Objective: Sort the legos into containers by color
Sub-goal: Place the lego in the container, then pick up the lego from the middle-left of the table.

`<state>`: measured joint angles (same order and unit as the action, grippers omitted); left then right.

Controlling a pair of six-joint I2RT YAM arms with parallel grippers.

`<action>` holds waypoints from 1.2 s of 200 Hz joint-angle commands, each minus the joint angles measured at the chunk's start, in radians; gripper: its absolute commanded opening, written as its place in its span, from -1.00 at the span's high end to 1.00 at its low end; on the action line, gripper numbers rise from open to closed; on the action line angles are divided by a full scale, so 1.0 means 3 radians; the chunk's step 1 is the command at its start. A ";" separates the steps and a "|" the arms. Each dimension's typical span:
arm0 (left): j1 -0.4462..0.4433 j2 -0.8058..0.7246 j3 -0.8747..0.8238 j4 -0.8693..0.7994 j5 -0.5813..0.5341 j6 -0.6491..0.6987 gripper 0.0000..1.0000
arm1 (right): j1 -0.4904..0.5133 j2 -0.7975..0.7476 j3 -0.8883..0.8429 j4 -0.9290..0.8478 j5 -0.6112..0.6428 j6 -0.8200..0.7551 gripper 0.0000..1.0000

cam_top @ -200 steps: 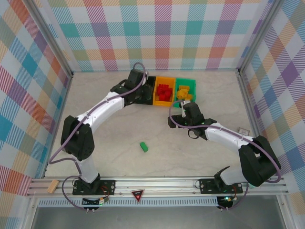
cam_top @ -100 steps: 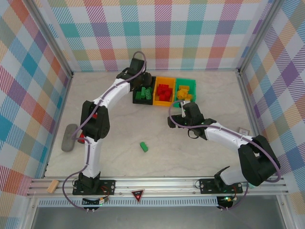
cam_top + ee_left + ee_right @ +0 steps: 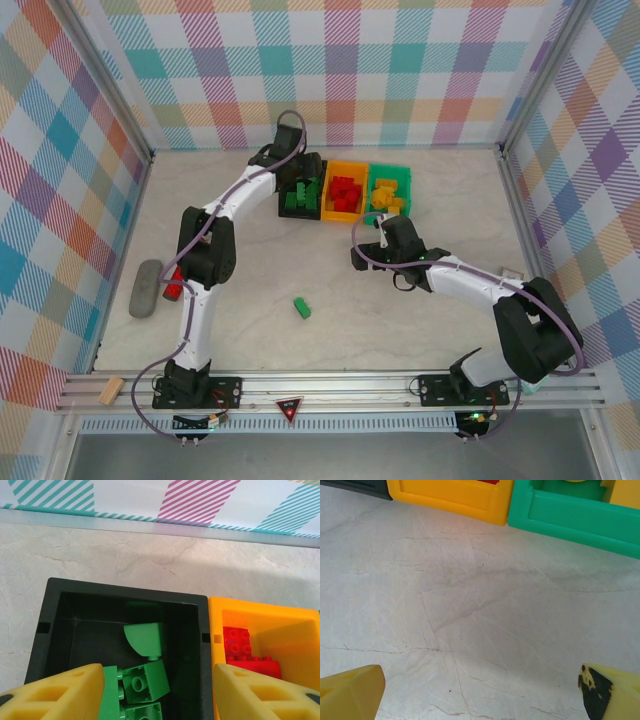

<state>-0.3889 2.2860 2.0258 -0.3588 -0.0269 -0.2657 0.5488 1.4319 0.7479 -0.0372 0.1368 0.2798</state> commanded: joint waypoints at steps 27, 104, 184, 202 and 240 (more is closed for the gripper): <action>-0.0011 -0.0838 -0.1061 0.0612 0.0236 -0.0090 -0.21 | -0.0018 0.0033 0.0089 0.0069 -0.0133 0.0082 -0.98; -0.0252 -0.1756 -0.2599 0.0781 0.0415 -0.0153 -0.22 | -0.0022 0.0101 0.0130 0.0047 -0.0221 0.0121 -0.98; -0.0639 -0.2420 -0.3351 0.0075 0.0385 -0.0154 -0.22 | -0.0021 0.0135 0.0146 0.0019 -0.0251 0.0131 -0.98; -0.0741 -0.2609 -0.3523 -0.0137 0.0304 -0.0234 -0.23 | -0.0016 0.0141 0.0149 0.0022 -0.0282 0.0136 -0.98; -0.0958 -0.2794 -0.3811 -0.0439 0.0240 -0.0537 -0.24 | -0.0011 0.0141 0.0149 0.0011 -0.0287 0.0135 -0.98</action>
<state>-0.6430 1.4738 0.9302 -0.3683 0.0830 -0.3550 0.5488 1.4635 0.7647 -0.0383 0.0666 0.3065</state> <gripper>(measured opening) 0.616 0.990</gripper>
